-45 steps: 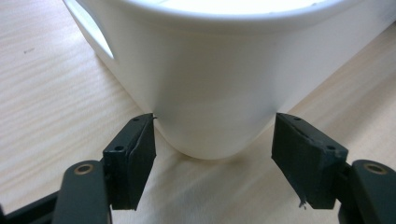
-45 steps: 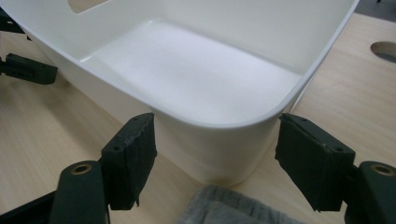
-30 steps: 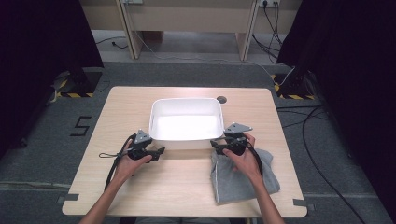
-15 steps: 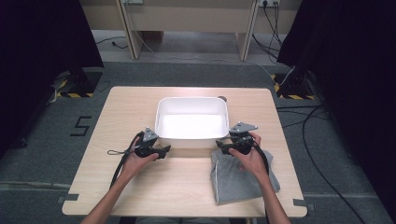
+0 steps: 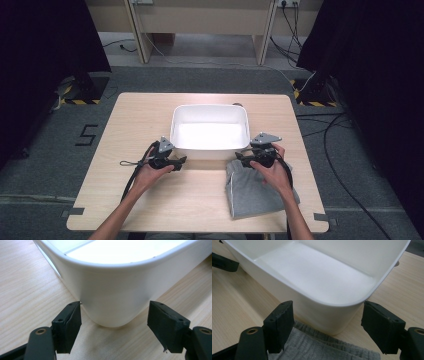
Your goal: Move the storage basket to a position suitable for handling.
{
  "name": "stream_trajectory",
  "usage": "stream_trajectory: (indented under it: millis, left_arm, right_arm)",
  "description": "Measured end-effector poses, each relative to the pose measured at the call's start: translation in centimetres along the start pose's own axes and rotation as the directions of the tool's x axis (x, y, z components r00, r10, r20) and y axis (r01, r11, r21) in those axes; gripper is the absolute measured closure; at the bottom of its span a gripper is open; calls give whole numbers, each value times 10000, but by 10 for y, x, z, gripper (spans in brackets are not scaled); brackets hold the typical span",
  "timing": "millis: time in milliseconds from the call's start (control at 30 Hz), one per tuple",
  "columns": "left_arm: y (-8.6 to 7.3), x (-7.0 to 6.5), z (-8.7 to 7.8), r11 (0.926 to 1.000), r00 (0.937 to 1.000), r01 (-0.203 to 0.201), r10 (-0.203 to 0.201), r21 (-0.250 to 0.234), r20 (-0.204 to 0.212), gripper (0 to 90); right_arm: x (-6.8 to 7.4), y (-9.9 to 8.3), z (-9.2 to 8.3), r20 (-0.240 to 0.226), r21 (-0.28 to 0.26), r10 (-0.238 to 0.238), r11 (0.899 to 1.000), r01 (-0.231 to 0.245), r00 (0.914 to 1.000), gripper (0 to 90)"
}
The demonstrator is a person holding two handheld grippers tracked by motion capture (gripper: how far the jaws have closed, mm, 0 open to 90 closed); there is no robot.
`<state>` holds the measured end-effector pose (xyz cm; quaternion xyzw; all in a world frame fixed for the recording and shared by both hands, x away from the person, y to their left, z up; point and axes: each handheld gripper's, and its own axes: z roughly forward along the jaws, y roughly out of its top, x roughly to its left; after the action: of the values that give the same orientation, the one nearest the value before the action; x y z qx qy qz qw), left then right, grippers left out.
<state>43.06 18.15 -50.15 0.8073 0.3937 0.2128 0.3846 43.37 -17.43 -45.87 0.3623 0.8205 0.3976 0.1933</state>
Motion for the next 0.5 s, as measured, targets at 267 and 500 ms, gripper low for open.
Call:
stream_trajectory:
  millis: [267,500]
  left_arm:
    - [-1,4,-4,9994,9995,231,-225,-274,212,263]
    - [-10,0,-26,9975,9982,563,-553,-436,223,227]
  right_arm:
    - [-5,-2,-7,-201,-185,384,9991,-388,9991,317]
    - [-8,-19,-30,474,-224,821,9964,-812,9955,251]
